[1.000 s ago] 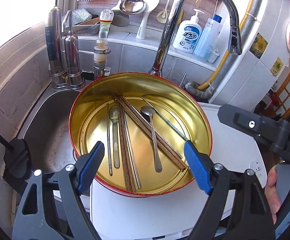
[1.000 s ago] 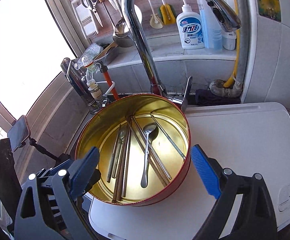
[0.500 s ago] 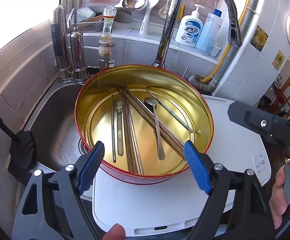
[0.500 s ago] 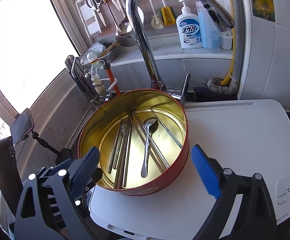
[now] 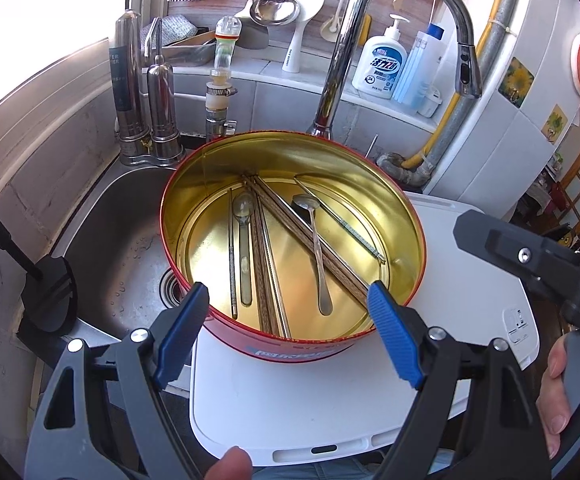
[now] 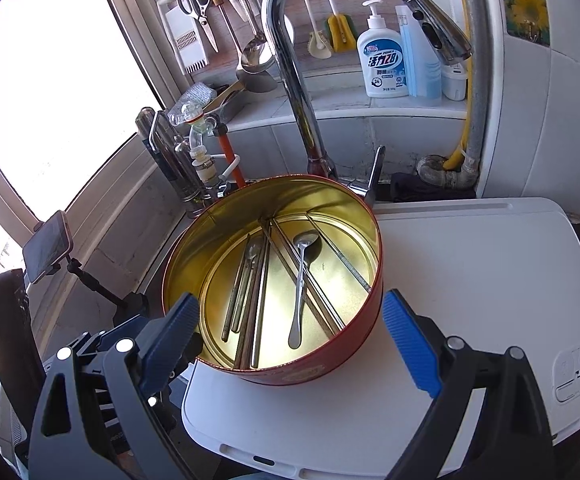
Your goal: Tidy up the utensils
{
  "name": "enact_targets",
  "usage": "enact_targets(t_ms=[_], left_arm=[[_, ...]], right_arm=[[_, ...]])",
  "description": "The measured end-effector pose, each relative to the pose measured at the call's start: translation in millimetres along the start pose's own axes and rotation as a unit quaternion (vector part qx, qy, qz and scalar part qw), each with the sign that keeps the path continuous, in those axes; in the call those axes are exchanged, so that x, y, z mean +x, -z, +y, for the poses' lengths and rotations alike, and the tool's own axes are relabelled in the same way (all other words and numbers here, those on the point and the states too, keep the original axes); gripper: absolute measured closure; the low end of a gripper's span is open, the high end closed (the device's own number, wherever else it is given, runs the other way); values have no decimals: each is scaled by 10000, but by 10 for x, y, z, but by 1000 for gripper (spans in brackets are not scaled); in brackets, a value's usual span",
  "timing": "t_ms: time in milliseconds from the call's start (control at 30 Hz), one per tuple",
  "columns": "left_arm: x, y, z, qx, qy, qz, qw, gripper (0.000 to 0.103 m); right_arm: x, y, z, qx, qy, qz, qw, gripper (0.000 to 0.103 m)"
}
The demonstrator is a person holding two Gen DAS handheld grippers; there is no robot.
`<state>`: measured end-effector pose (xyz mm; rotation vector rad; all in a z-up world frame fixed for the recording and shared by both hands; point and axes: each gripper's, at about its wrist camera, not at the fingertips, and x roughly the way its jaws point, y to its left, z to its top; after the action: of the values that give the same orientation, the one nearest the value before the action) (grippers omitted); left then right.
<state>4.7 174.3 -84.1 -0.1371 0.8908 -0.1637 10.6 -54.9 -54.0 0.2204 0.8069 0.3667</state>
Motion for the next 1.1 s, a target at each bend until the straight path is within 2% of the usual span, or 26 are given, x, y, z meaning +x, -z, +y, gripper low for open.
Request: enact_targets(t_ms=[1100], left_arm=[[58, -34, 58, -46, 38, 42, 10000, 23]], right_arm=[[103, -21, 44, -11, 54, 94, 9999, 9]])
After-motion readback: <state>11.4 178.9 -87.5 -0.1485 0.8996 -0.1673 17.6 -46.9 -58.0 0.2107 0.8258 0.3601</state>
